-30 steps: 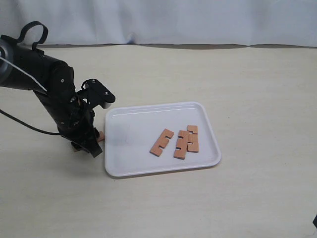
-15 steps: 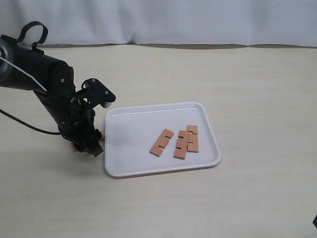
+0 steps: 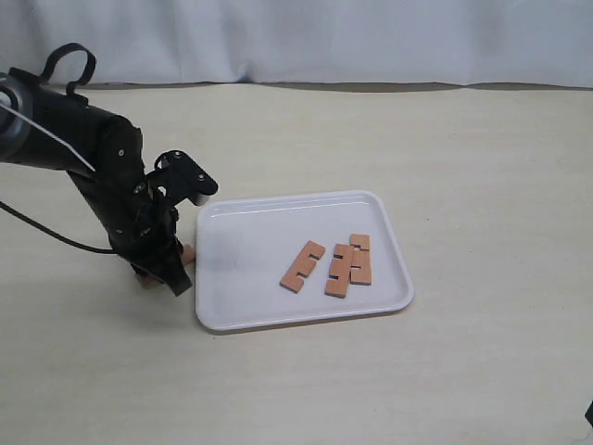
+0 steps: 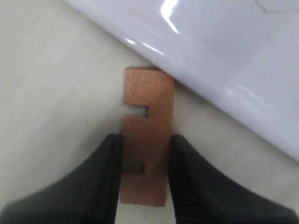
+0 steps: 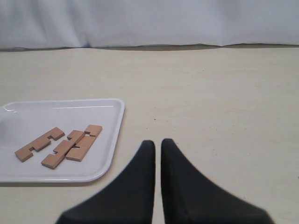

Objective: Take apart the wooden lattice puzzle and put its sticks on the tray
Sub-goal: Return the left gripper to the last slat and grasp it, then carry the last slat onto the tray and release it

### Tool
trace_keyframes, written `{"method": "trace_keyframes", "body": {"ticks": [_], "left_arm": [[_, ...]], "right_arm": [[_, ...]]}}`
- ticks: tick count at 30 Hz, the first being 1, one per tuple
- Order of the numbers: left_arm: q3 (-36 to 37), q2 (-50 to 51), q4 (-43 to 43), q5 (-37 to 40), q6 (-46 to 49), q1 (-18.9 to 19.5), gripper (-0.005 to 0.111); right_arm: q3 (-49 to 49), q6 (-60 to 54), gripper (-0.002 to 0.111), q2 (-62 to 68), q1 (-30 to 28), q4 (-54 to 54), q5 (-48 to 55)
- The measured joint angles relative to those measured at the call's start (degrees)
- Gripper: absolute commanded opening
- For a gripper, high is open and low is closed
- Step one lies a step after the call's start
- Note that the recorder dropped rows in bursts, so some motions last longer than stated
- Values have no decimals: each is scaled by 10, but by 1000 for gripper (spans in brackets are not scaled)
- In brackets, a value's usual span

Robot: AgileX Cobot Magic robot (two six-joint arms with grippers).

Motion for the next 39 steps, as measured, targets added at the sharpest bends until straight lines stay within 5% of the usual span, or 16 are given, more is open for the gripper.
{"method": "trace_keyframes", "body": {"ticks": [8,14,24,27,34,39], "left_arm": [[-28,-73,19,52,-38,0,0],[-68,-149,-78,44,-53,-35,0],[-69,-54,-178,-62,-75,-108,1],[-69,-24,-206,-83,-75,-109,12],[-71,-11,-221,-97,-75,-111,60],[-109,-15,-221,-36,-75,-111,61]], "right_arm": [[0,0,5,0,0,0,0],[0,0,5,0,0,0,0],[0,0,5,0,0,0,0],[0,0,5,0,0,0,0],[0,0,5,0,0,0,0],[0,0,5,0,0,0,1]]}}
